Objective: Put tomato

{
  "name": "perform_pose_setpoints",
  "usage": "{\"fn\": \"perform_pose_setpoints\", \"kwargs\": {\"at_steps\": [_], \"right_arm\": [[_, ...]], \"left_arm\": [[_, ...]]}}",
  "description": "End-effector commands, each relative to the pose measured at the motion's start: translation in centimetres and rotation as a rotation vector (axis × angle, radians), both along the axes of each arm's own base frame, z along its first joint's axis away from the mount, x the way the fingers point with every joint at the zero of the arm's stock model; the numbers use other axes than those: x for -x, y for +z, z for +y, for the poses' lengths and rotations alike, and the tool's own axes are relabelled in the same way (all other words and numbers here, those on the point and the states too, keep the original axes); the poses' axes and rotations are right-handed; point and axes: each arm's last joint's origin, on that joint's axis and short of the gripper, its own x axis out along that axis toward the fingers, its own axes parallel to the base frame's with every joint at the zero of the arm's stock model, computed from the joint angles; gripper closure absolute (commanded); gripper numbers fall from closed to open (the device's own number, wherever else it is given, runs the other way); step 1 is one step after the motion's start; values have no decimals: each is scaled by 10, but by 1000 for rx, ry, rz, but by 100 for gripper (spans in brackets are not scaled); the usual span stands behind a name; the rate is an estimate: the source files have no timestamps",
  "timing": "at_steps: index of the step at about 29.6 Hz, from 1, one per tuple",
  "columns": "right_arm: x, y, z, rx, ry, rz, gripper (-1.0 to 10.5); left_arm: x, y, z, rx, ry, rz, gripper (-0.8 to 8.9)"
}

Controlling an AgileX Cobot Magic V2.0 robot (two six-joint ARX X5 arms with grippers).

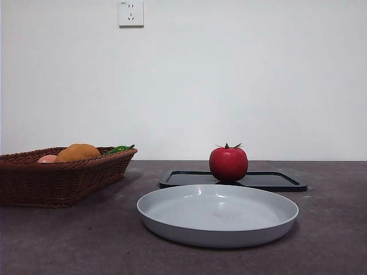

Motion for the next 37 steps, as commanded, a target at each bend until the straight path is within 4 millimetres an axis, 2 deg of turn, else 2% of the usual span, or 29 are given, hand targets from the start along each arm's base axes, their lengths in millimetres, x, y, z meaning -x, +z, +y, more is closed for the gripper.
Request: {"fn": "perform_pose_setpoints", "kwargs": {"at_steps": [1,11,12,14,17,20,37], "right_arm": [[0,4,1,-18,1,-14,402],[-1,3,1,-17,0,-13,404],[-1,3,1,-17,0,-12,435],[-1,3,1,-17,0,-12,554],[0,3,1,-16,0,-13,808],[-1,3,1,-15,-1,-14,931],[-1,4,1,-17,-1,-19,933]], "left_arm": [[0,5,-1,4,-15,-24,313],[0,5,-1,3,-16,-24,320],[0,5,-1,4,-15,-24,334],[0,5,-1,4,-15,-24,420],[0,5,-1,4,-15,-24,628],[0,5,-1,4,-15,-24,811],[-1,5,-1,4,-15,-25,806]]}}
